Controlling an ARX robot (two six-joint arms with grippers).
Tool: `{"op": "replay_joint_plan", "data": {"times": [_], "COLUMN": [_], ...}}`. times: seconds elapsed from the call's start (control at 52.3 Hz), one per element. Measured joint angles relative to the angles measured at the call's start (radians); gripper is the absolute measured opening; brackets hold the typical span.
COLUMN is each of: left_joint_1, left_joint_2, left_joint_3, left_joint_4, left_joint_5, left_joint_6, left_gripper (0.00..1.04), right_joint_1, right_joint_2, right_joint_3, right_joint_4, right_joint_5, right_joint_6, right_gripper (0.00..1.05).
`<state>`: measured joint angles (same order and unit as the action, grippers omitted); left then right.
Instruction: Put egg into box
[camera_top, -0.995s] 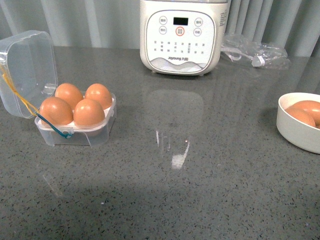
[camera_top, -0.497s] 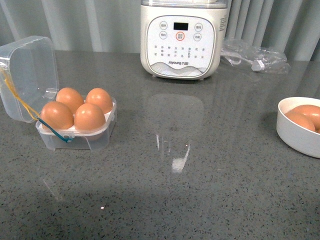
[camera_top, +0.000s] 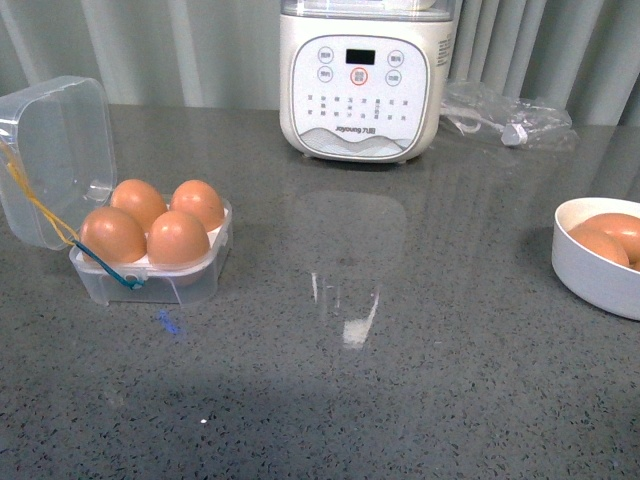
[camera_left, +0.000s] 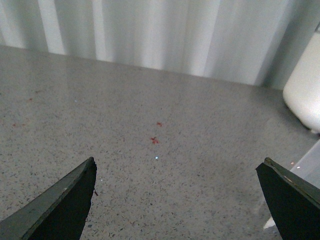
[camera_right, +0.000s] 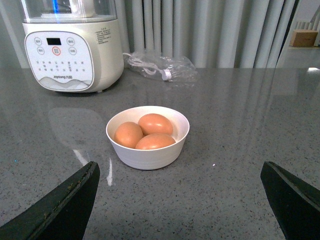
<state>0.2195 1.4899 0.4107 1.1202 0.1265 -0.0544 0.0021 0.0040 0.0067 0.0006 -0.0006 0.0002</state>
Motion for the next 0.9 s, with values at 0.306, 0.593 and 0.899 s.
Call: {"op": "replay_joint_plan", "data": {"times": [0.306, 0.593, 0.899], "left_joint_1": [-0.097, -0.129, -0.118], "left_joint_2": [0.032, -0.085, -0.099], "left_joint_3": [0.044, 0.016, 0.01], "left_joint_4": [-0.032, -0.148, -0.21], "left_joint_5": [0.068, 0.129, 0.008], "left_joint_6": [0.017, -0.034, -0.02], "left_gripper": [0.98, 0.98, 0.95], "right_joint_1": [0.0, 0.0, 0.0], "right_joint_2": [0.0, 0.0, 0.0], "right_joint_3": [0.0, 0.0, 0.0], "right_joint_4": [0.0, 0.0, 0.0], "right_joint_5": [0.0, 0.0, 0.0], "right_joint_6": [0.0, 0.0, 0.0], "right_gripper": [0.98, 0.98, 0.98]}}
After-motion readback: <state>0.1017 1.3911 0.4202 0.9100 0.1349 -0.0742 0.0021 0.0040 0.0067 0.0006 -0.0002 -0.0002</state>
